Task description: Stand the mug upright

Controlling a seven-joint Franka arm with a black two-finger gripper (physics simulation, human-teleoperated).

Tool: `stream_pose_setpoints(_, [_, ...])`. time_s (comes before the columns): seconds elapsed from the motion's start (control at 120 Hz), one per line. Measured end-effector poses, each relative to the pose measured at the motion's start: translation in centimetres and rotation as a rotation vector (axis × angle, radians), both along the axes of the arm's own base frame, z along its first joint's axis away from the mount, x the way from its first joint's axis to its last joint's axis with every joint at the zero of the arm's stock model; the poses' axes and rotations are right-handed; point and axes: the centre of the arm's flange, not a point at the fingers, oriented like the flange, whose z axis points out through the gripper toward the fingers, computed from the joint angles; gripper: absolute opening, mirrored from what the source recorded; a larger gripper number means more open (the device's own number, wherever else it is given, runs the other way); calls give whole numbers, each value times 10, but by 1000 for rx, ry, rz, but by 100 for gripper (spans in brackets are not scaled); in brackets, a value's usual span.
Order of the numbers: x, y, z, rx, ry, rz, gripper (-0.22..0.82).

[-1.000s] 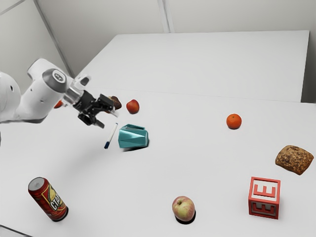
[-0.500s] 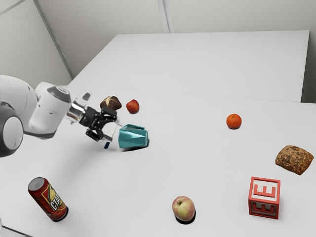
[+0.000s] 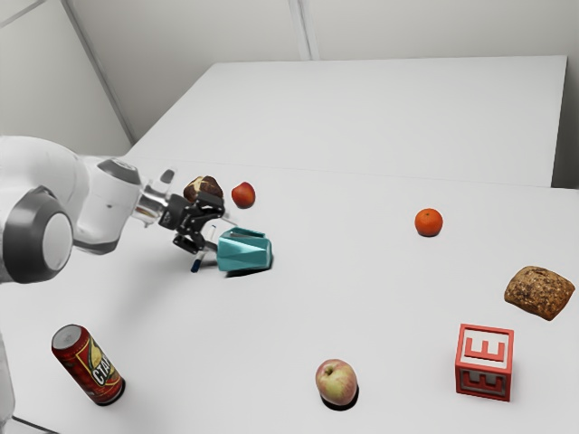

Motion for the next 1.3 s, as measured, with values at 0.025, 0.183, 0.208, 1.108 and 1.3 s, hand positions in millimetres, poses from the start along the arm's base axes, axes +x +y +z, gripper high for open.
stream_pose_setpoints(0.025, [0,-1,-1,-5,-2,1,60])
stream_pose_setpoints(0.183, [3,-6,-1,-27,-12,9,57])
stream_pose_setpoints(0.208, [3,-6,-1,-29,-13,11,55])
stream_pose_setpoints(1.108, [9,-27,6,-86,-41,40,-14])
stream_pose_setpoints(1.3, [9,-28,14,-89,-53,38,-17])
